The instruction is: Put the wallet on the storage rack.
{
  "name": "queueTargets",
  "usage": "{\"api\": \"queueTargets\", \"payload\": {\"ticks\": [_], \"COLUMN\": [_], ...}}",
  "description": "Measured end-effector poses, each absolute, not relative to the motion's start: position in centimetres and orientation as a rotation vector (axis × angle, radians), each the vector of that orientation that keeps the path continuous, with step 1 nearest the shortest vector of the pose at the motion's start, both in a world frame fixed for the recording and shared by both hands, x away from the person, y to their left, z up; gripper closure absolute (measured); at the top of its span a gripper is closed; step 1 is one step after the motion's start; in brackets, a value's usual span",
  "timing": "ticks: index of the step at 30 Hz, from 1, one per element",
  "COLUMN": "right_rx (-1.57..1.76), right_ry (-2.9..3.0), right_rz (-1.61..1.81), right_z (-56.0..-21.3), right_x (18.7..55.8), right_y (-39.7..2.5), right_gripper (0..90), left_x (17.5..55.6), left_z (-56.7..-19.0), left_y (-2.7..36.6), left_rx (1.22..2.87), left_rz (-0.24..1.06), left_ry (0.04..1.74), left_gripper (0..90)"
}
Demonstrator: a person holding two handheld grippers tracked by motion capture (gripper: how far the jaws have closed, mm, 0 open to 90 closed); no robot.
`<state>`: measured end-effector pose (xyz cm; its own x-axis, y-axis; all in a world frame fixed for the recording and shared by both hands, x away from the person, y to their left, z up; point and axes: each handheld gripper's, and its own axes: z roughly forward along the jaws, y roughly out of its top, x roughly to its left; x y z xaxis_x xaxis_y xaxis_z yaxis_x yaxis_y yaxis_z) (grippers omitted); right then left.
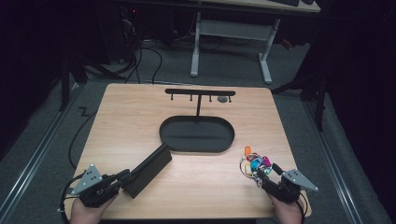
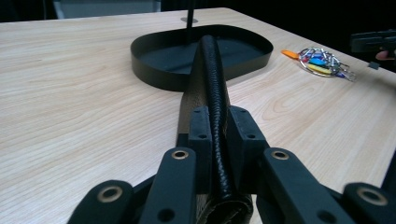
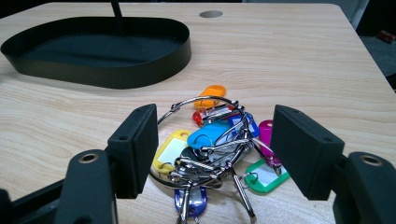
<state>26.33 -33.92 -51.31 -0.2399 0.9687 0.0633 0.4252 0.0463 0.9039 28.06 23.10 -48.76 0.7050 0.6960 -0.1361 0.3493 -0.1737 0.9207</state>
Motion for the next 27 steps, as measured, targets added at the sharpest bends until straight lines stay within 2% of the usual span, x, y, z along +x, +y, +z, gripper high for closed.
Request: {"api": "queueTargets", "payload": {"ticks": [14, 19, 27], "right_rx": [1.413, 1.411, 1.414], "right_ry": [1.728, 1.729, 1.731], "right_rz": [1.158, 1.157, 1.153], "right_z": [-51.3, -51.3, -51.4], "right_x": [26.3, 26.3, 26.4], "right_y": [-33.9, -34.0, -34.0], "right_gripper": [32.8, 32.9, 32.9], "left_x": [28.0, 28.0, 27.7], "left_z": [-48.8, -49.0, -49.2], "left_y": [23.3, 22.9, 21.8], "left_rx": [1.792, 1.82, 1.923], "left_rz": [0.421, 0.43, 0.538], "left_ry": [0.82, 0.8, 0.744], "left_gripper": [76.8, 66.9, 55.3]}}
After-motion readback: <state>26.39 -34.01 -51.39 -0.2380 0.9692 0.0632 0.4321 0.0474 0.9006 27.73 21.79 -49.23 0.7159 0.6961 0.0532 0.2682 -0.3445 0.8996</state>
